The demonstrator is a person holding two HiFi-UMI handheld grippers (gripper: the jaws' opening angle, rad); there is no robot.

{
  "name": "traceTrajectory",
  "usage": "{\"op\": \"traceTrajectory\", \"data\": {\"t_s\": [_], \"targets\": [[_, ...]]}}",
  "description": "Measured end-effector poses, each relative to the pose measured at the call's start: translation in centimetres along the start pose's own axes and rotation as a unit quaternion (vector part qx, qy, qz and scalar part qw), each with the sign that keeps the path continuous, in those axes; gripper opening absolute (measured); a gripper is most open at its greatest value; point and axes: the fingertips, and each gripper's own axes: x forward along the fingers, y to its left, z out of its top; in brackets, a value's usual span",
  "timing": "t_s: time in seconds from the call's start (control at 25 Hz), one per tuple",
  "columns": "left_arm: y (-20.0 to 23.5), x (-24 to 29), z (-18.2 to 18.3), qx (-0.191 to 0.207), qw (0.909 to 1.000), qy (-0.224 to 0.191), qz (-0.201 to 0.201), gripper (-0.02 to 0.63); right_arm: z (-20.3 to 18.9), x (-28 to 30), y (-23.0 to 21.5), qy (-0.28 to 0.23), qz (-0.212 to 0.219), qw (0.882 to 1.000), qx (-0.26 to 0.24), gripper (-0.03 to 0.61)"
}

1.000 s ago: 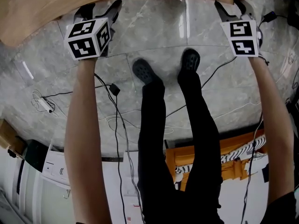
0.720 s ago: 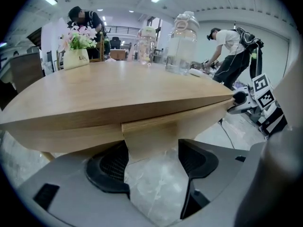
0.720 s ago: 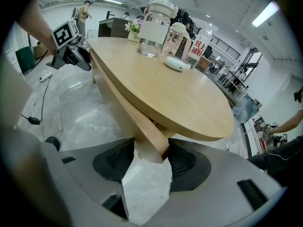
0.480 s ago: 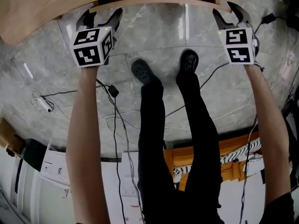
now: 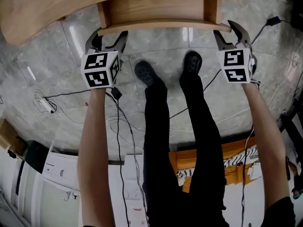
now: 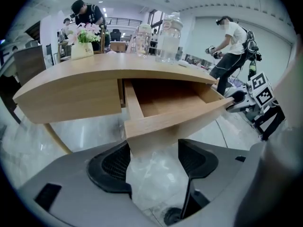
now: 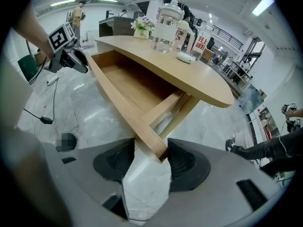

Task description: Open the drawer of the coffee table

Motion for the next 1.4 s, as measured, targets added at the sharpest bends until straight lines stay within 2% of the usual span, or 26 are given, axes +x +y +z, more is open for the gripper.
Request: {"op": "traceTrajectory", "data": {"t_s": [0.36, 0.64, 1.16, 1.4], "targets": [[-1.2, -1.6, -1.8, -0.023, 0.9997, 0.008, 0.001, 0.319, -1.6, -1.5, 1.7, 0.007, 0.010, 1.000, 0.003, 0.216], [-0.8, -0.6, -2.7, -0.038, 0.9991, 0.018, 0.007, 0.318, -2.2, -0.5, 2.5, 0.020, 0.018, 0.999, 0.023, 0.215], [-1.2, 0.0, -3.1, -0.044, 0.9989, 0.019, 0.002, 0.333, -2.7, 0.0, 2.6, 0.026, 0.015, 0.999, 0.034, 0.215], [-1.3, -0.6, -3.4, -0.030, 0.9985, 0.043, 0.015, 0.346, -2.6, -0.8, 2.5, 0.038, 0.016, 0.998, 0.051, 0.216]]}}
